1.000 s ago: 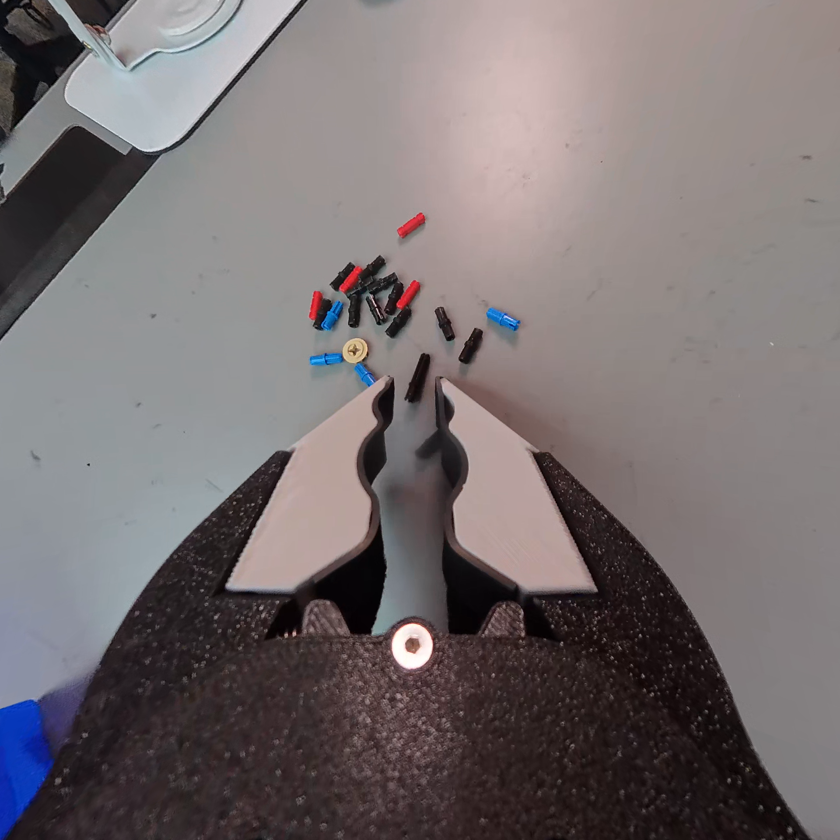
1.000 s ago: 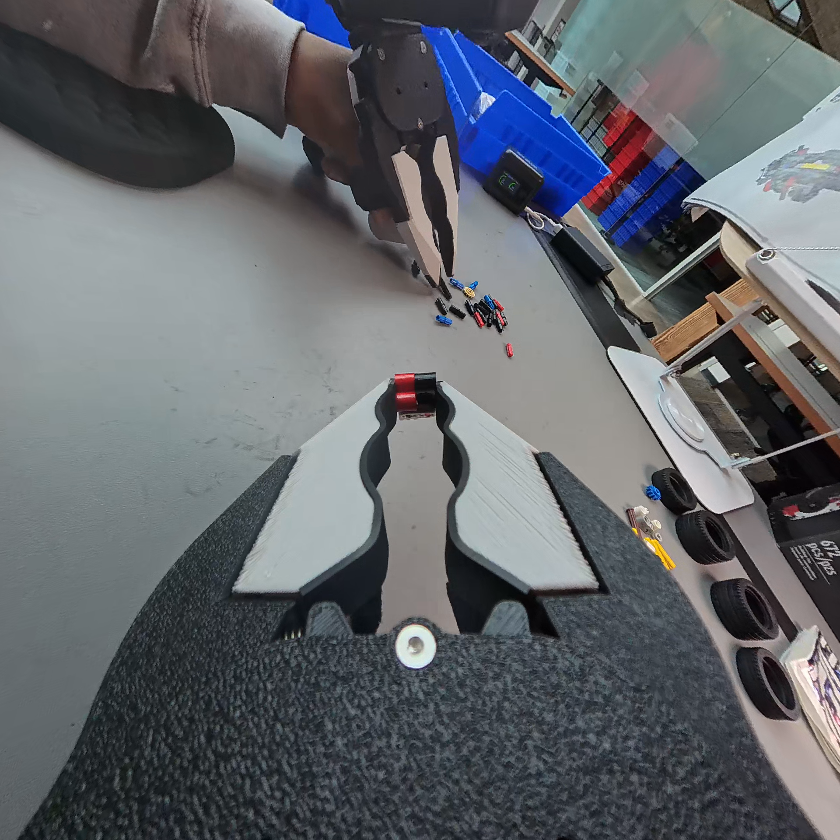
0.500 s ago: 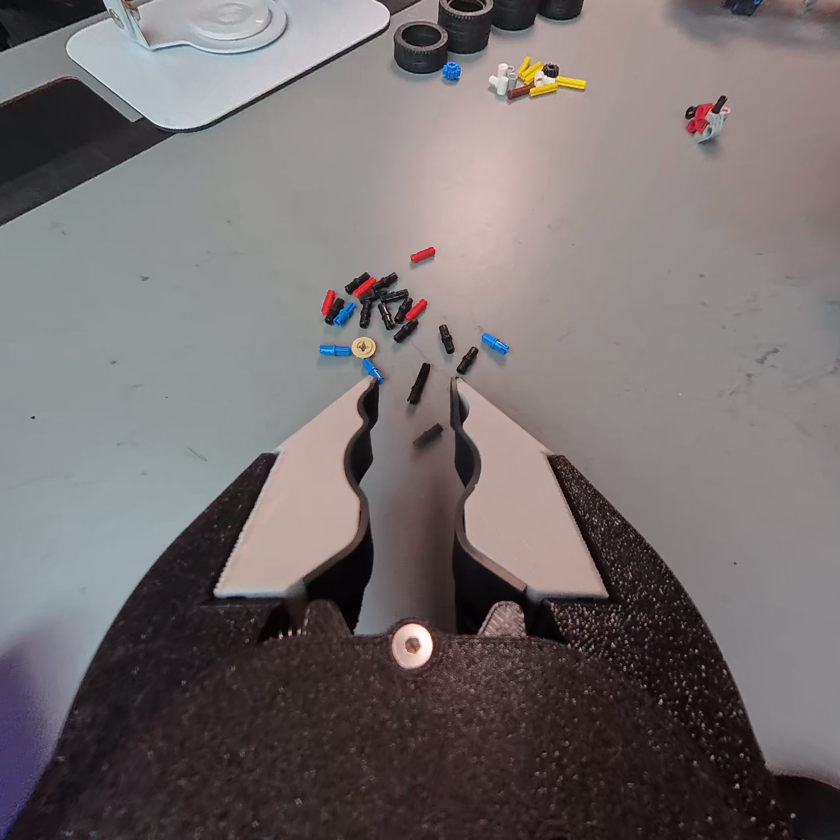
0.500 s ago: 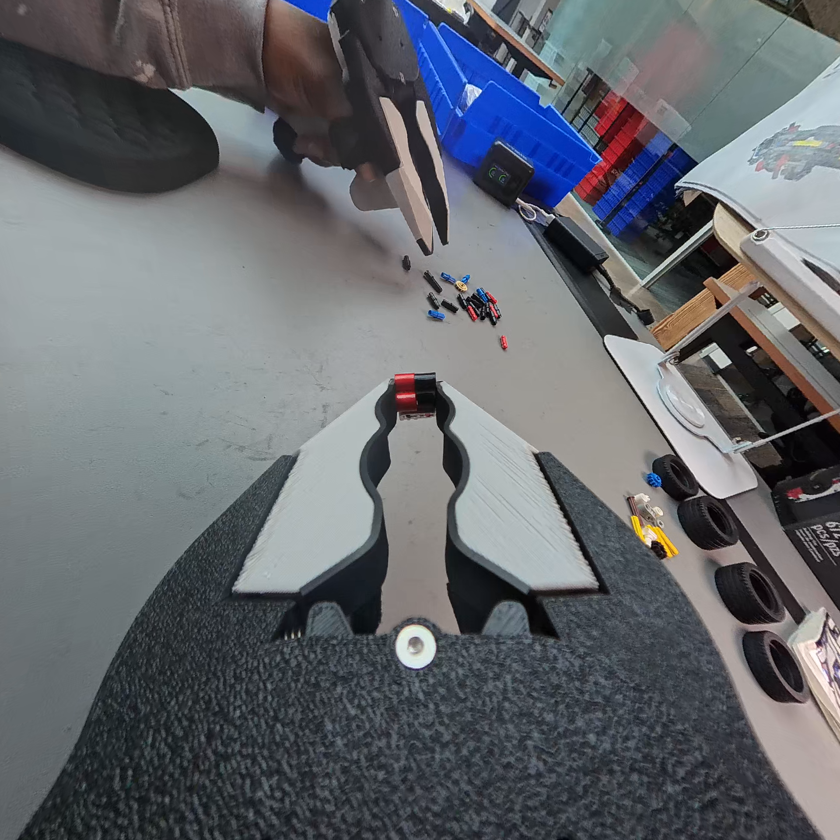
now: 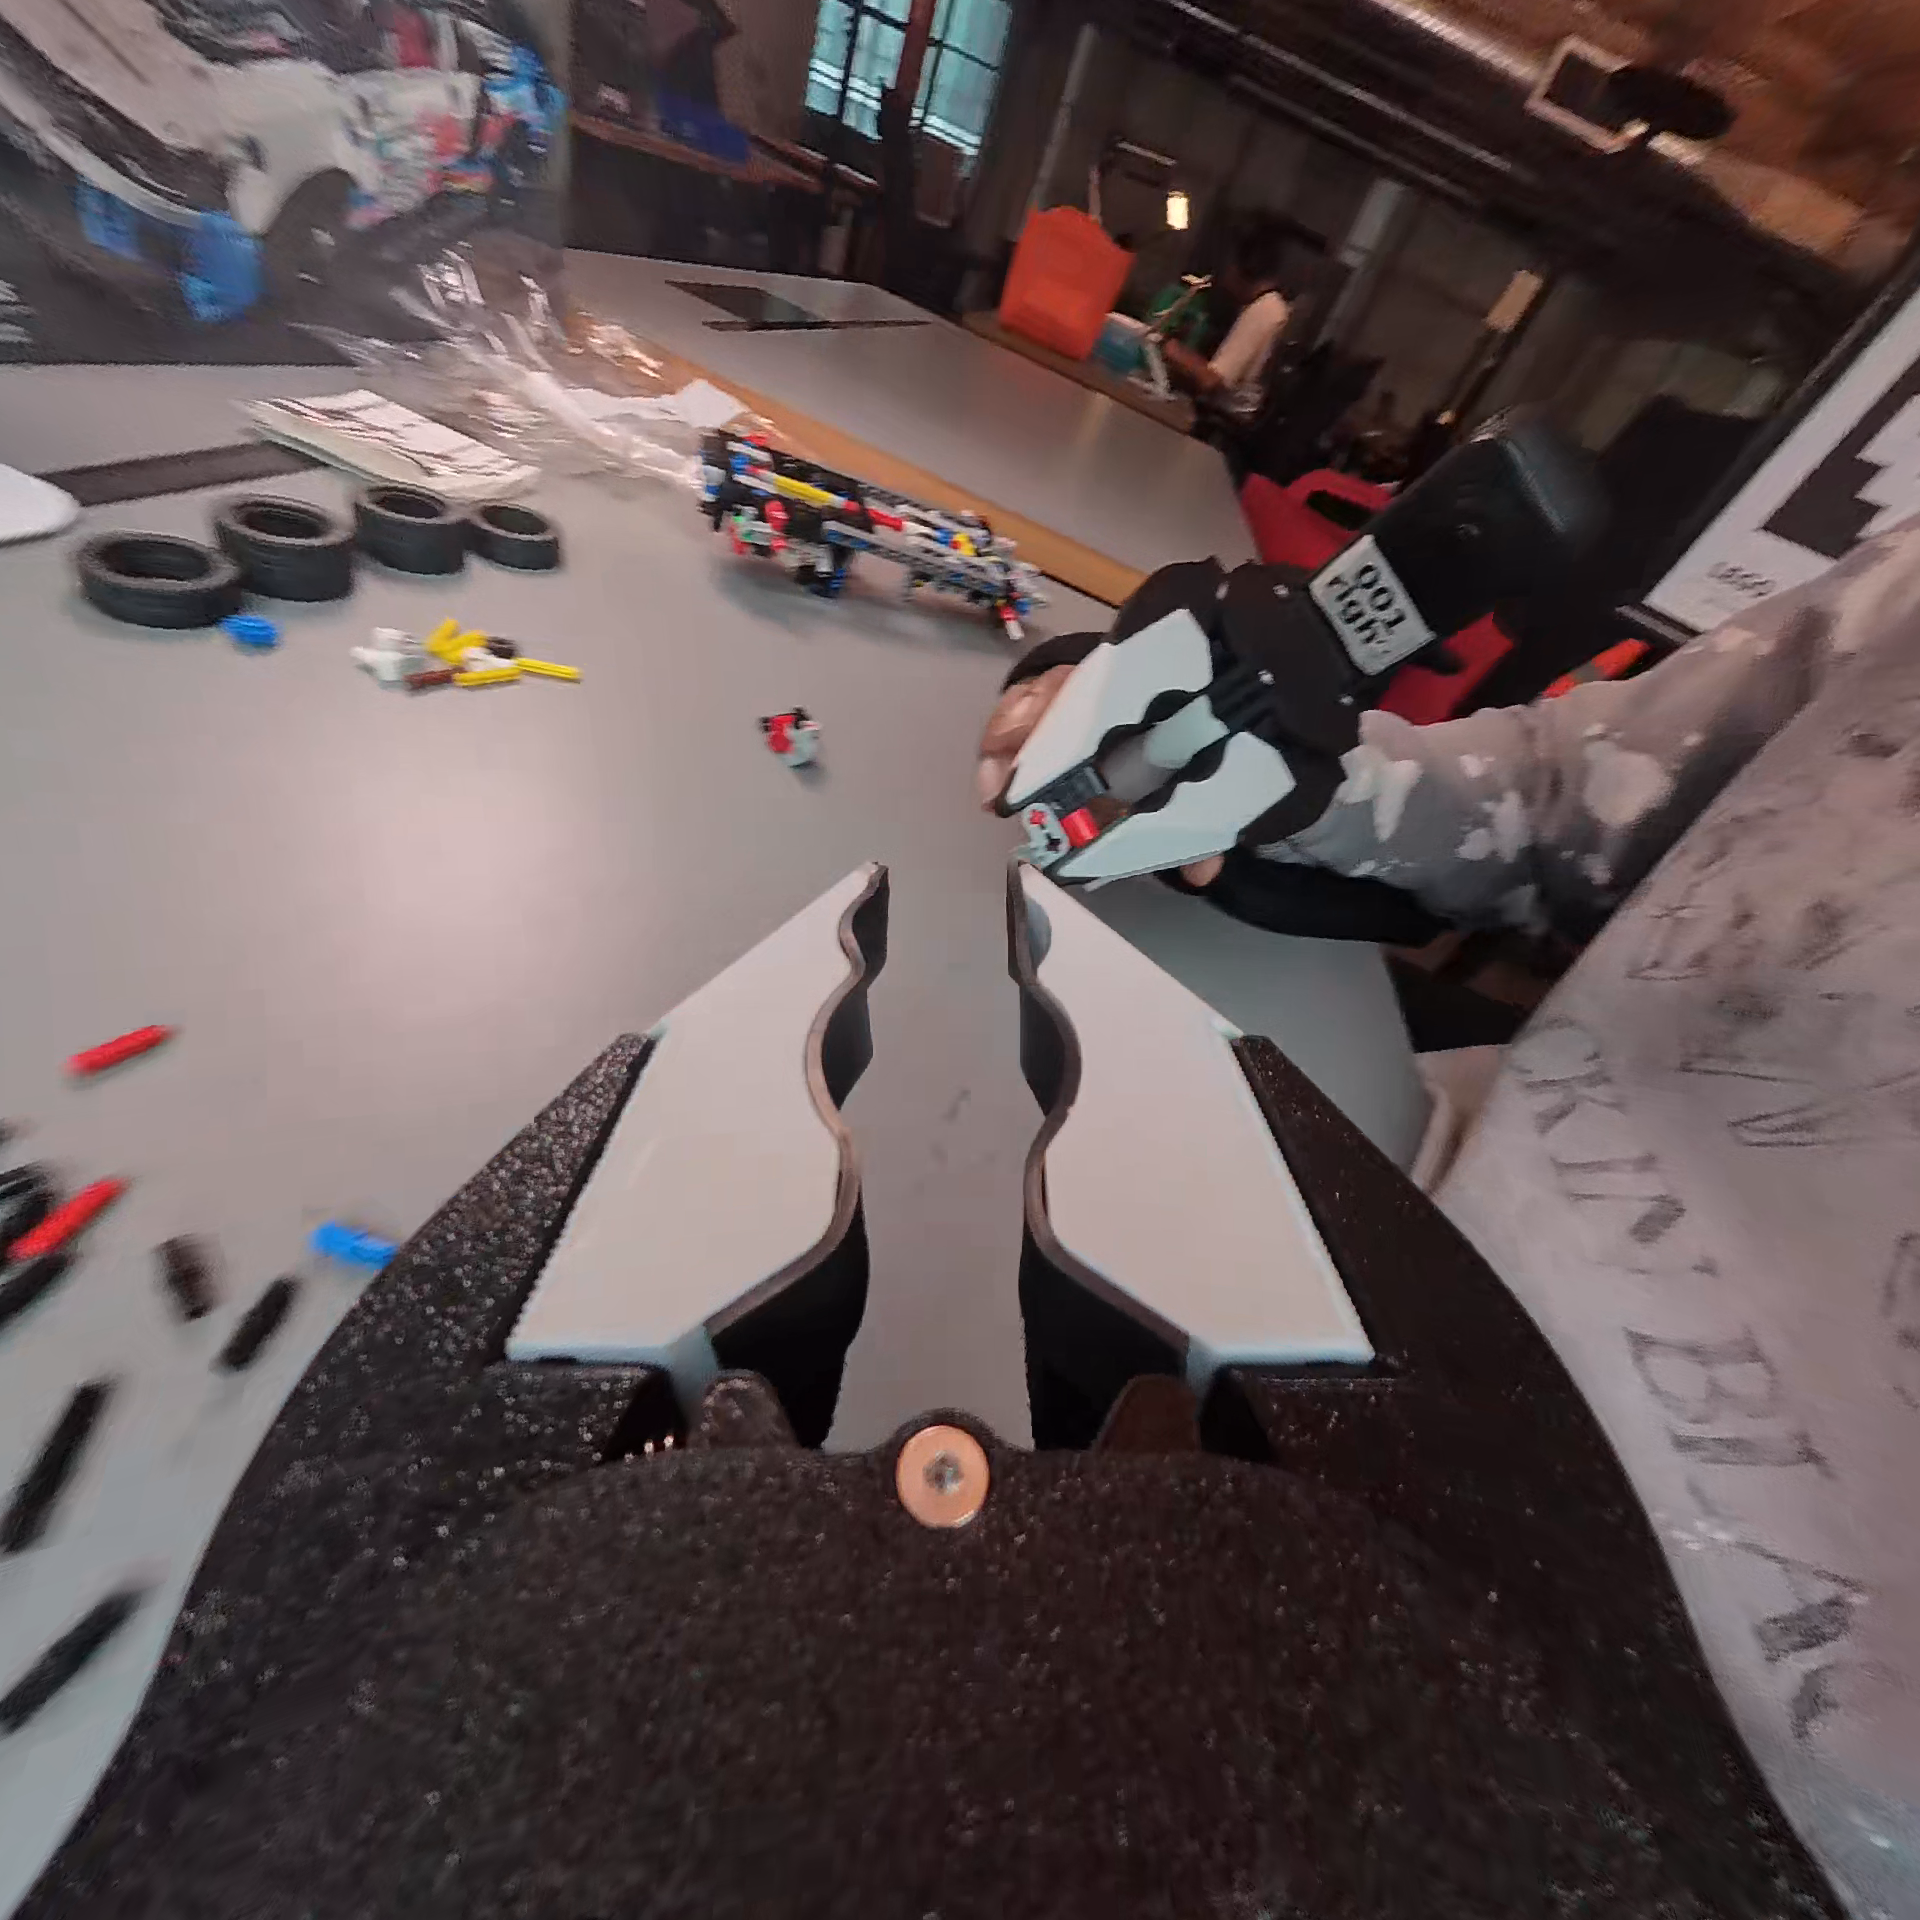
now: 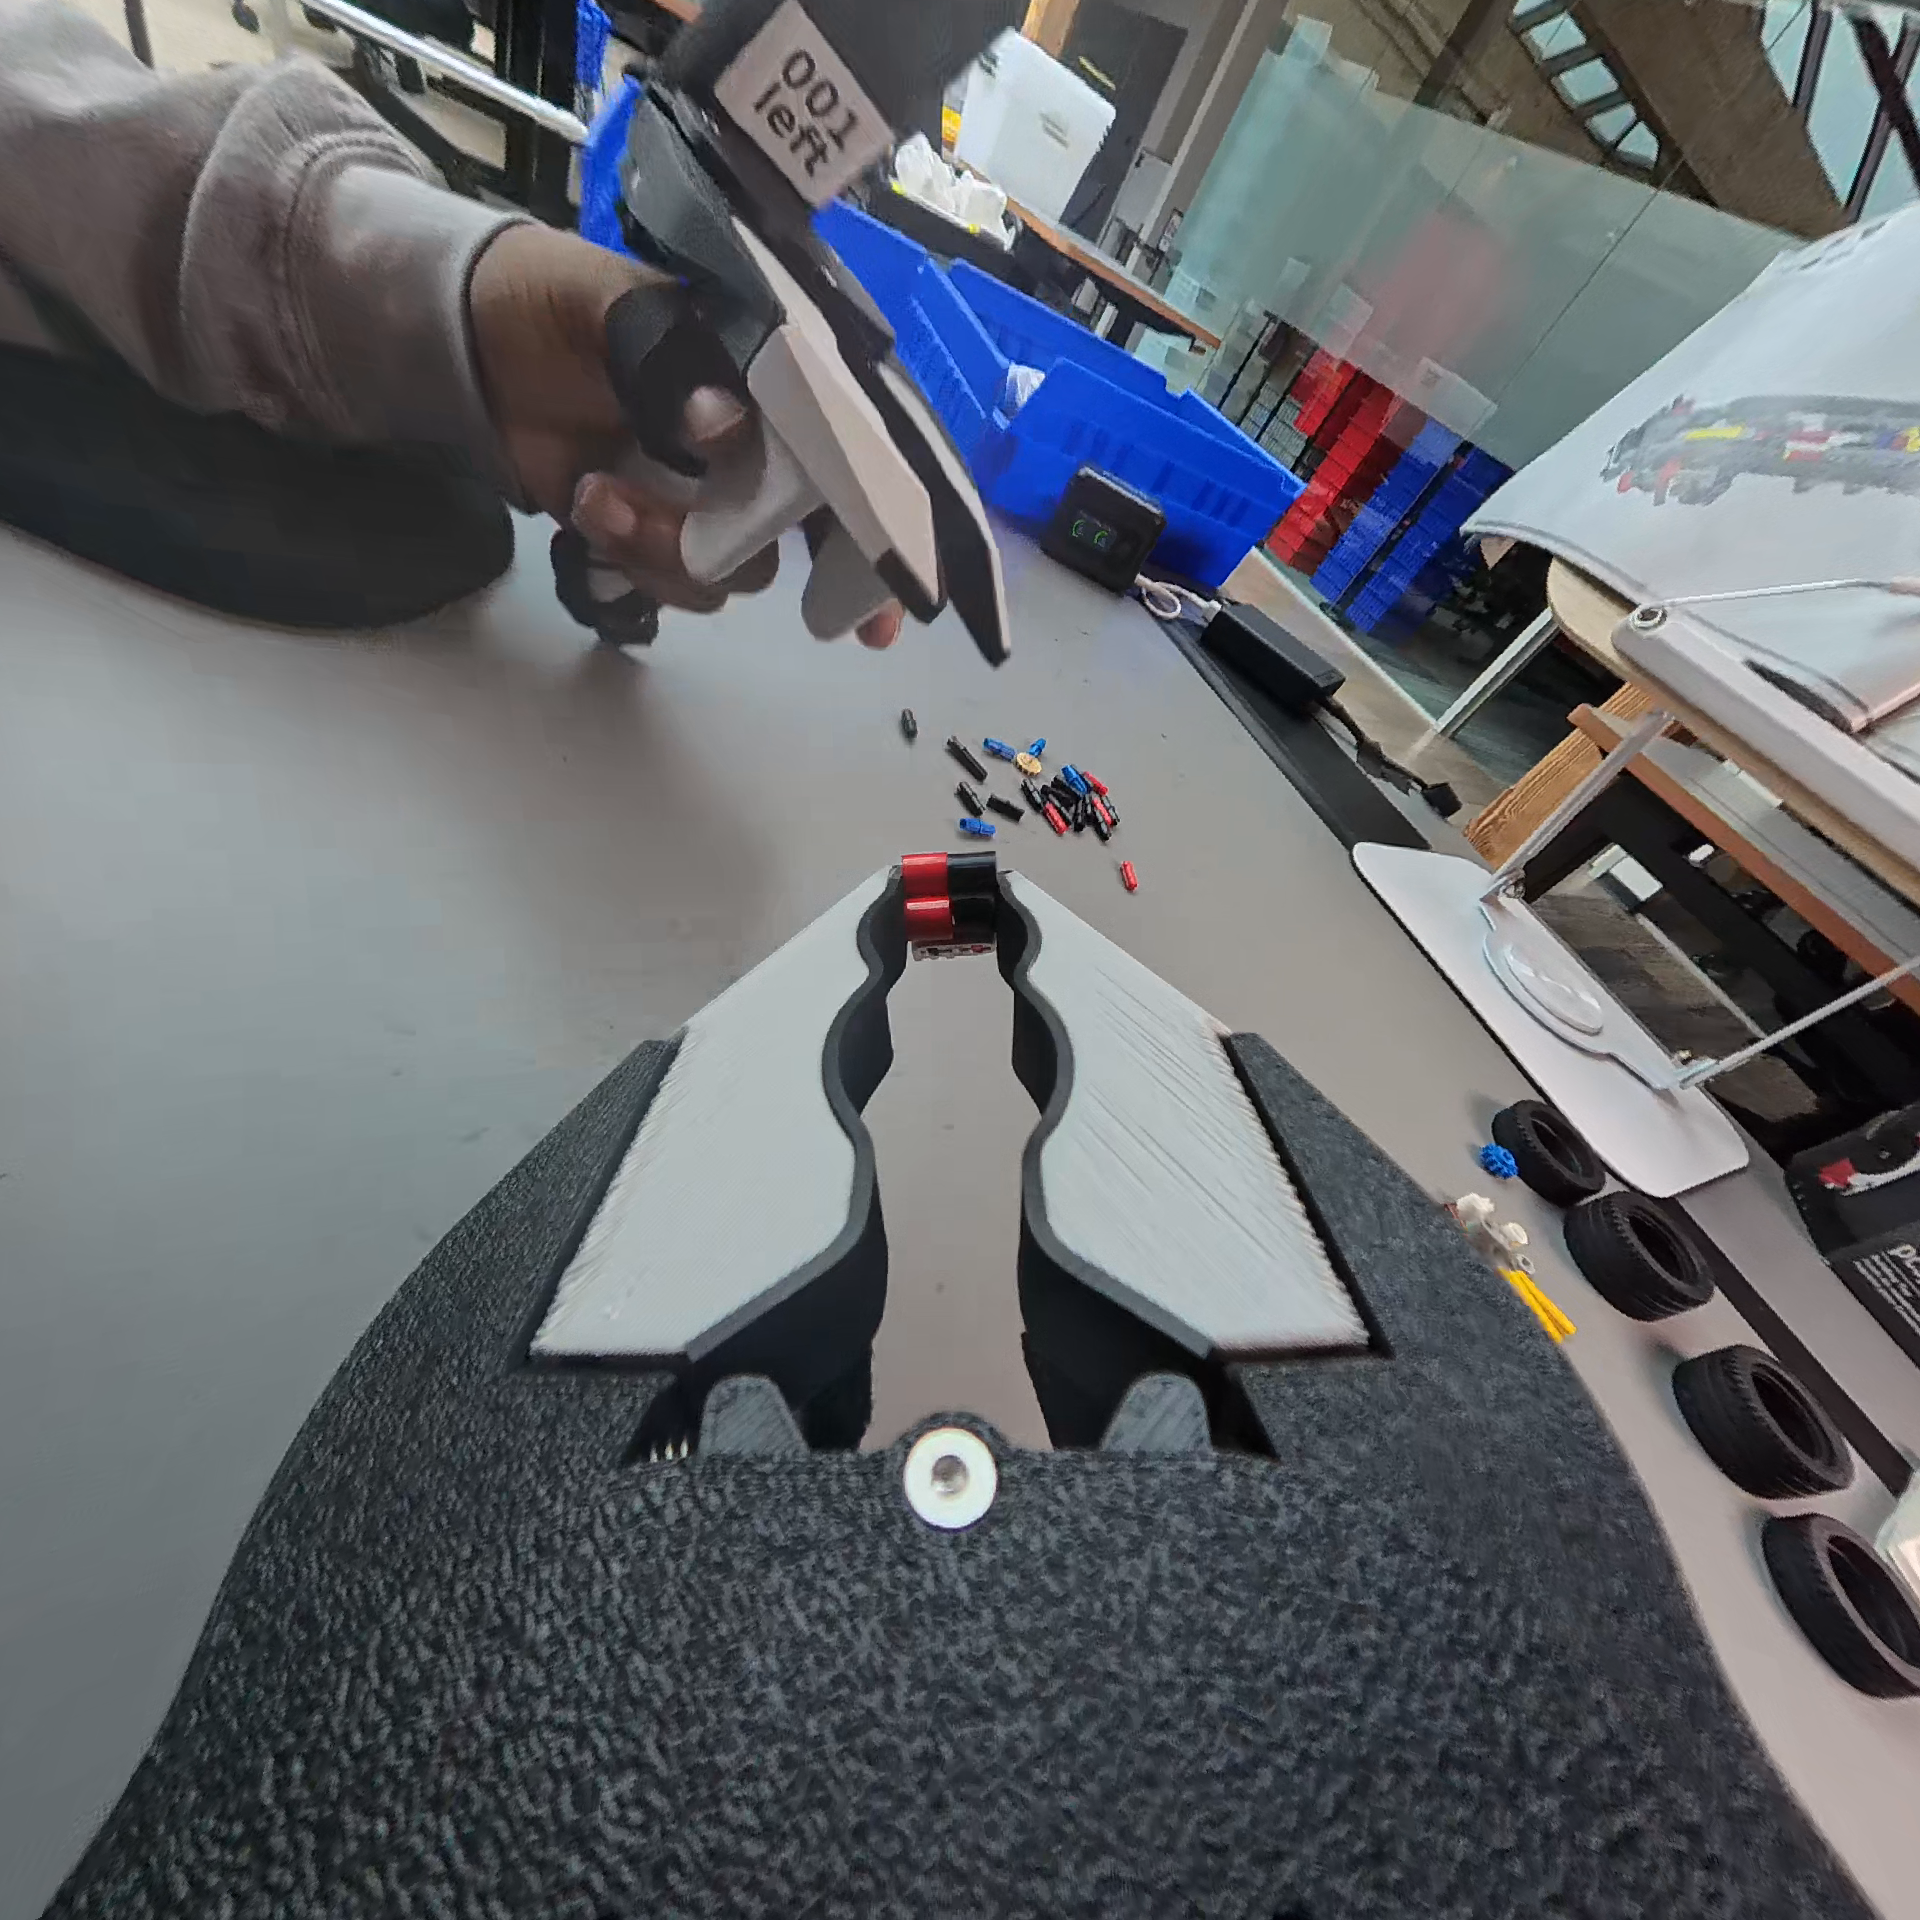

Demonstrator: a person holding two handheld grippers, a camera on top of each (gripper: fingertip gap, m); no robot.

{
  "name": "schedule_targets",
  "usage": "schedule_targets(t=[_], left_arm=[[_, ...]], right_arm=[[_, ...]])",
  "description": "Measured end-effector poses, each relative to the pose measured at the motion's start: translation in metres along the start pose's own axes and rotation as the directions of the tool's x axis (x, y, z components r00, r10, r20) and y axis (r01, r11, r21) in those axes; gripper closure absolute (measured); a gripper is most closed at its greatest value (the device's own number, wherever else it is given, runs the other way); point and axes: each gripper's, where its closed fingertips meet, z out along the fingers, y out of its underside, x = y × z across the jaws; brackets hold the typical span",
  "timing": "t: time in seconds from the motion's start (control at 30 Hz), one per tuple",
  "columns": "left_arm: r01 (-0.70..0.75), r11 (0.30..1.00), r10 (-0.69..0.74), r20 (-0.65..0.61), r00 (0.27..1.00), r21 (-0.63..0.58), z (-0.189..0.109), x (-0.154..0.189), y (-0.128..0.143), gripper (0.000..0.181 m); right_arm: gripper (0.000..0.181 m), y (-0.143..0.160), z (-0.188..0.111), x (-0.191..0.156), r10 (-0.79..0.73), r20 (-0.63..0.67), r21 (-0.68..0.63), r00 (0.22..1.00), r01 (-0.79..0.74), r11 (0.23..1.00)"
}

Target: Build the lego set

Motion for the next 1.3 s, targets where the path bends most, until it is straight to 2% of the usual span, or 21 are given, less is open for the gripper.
schedule_targets(t=[0.1, 0.2, 0.3, 0.37, 0.47, 0.57, 0.8, 1.0, 1.07, 1.13, 1.2, 1.3], left_arm=[[0.133, 0.991, -0.133, -0.19, 0.973, -0.011, 0.025, 0.037, 0.001, 0.151], [0.275, 0.961, -0.268, -0.315, 0.91, -0.025, 0.035, 0.055, -0.001, 0.149], [0.37, 0.929, -0.349, -0.382, 0.856, -0.021, 0.034, 0.06, -0.005, 0.153], [0.381, 0.924, -0.367, -0.384, 0.848, -0.041, 0.035, 0.061, -0.002, 0.158], [0.375, 0.925, -0.368, -0.414, 0.833, -0.066, 0.034, 0.067, 0.0, 0.167], [0.391, 0.914, -0.395, -0.451, 0.8, -0.107, 0.031, 0.072, 0.003, 0.17], [0.421, 0.902, -0.42, -0.429, 0.799, -0.099, 0.032, 0.066, 0.003, 0.172], [0.501, 0.861, -0.483, -0.46, 0.745, -0.092, 0.03, 0.063, 0.0, 0.173], [0.524, 0.844, -0.511, -0.465, 0.723, -0.112, 0.03, 0.063, 0.002, 0.173], [0.518, 0.848, -0.512, -0.423, 0.747, -0.112, 0.031, 0.056, 0.005, 0.174], [0.47, 0.879, -0.465, -0.36, 0.809, -0.078, 0.028, 0.046, 0.004, 0.177], [0.35, 0.935, -0.353, -0.214, 0.911, -0.05, 0.019, 0.026, 0.006, 0.167]], right_arm=[[0.166, -0.025, -0.004, -0.005, 0.014, 0.019, 0.13, 1.0, -0.017, 0.991], [0.166, -0.039, -0.006, -0.007, 0.032, 0.025, 0.191, 0.999, -0.037, 0.981], [0.166, -0.043, -0.006, -0.012, -0.024, 0.012, 0.194, 1.0, 0.022, 0.981], [0.166, -0.042, -0.004, -0.017, -0.068, 0.013, 0.184, 0.998, 0.065, 0.981], [0.166, -0.046, -0.005, -0.033, -0.111, 0.085, 0.209, 0.99, 0.091, 0.974], [0.166, -0.049, -0.008, -0.039, -0.077, 0.166, 0.224, 0.983, 0.039, 0.974], [0.166, -0.049, -0.007, -0.035, 0.091, 0.226, 0.206, 0.97, -0.138, 0.969], [0.157, -0.05, -0.004, -0.036, 0.121, 0.228, 0.199, 0.966, -0.168, 0.966], [0.161, -0.049, -0.003, -0.036, 0.104, 0.209, 0.19, 0.972, -0.144, 0.971], [0.156, -0.042, -0.002, -0.035, 0.092, 0.204, 0.163, 0.975, -0.126, 0.979], [0.156, -0.042, -0.006, -0.025, 0.128, 0.189, 0.169, 0.974, -0.161, 0.972], [0.153, -0.033, -0.013, -0.002, 0.208, 0.15, 0.146, 0.967, -0.23, 0.962]])
